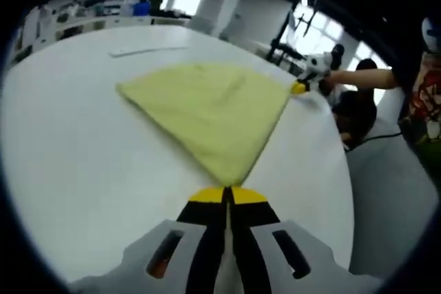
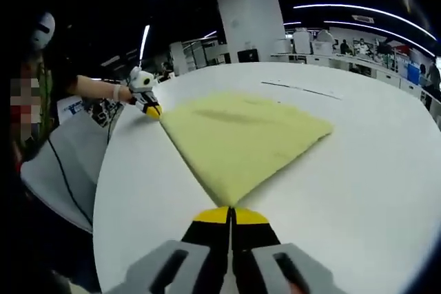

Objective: Fold the garment on the visible template until the final outline fits inside the template.

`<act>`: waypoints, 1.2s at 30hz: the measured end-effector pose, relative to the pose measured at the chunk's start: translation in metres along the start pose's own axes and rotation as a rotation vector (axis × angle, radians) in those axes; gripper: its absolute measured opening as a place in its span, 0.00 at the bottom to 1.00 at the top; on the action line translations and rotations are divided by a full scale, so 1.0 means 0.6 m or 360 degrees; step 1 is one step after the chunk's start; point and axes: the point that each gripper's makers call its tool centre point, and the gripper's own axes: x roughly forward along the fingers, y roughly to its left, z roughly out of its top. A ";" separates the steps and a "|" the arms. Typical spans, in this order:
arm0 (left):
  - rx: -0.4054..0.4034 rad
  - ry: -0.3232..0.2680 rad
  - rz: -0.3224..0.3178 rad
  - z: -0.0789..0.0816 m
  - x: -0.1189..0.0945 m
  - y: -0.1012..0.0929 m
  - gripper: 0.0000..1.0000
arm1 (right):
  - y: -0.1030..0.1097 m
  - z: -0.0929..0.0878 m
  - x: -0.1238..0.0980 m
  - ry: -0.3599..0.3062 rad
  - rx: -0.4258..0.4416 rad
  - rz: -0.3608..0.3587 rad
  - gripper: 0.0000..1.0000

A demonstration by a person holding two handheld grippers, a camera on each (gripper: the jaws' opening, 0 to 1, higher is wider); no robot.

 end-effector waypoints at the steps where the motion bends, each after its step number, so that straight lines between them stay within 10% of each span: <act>1: 0.0008 0.0001 -0.0002 -0.001 0.000 -0.001 0.00 | 0.002 0.000 0.000 -0.0004 0.0008 0.0005 0.00; 36: -0.0119 -0.0044 -0.0004 -0.042 -0.024 -0.068 0.00 | 0.074 -0.048 -0.033 0.0012 0.0157 0.0032 0.00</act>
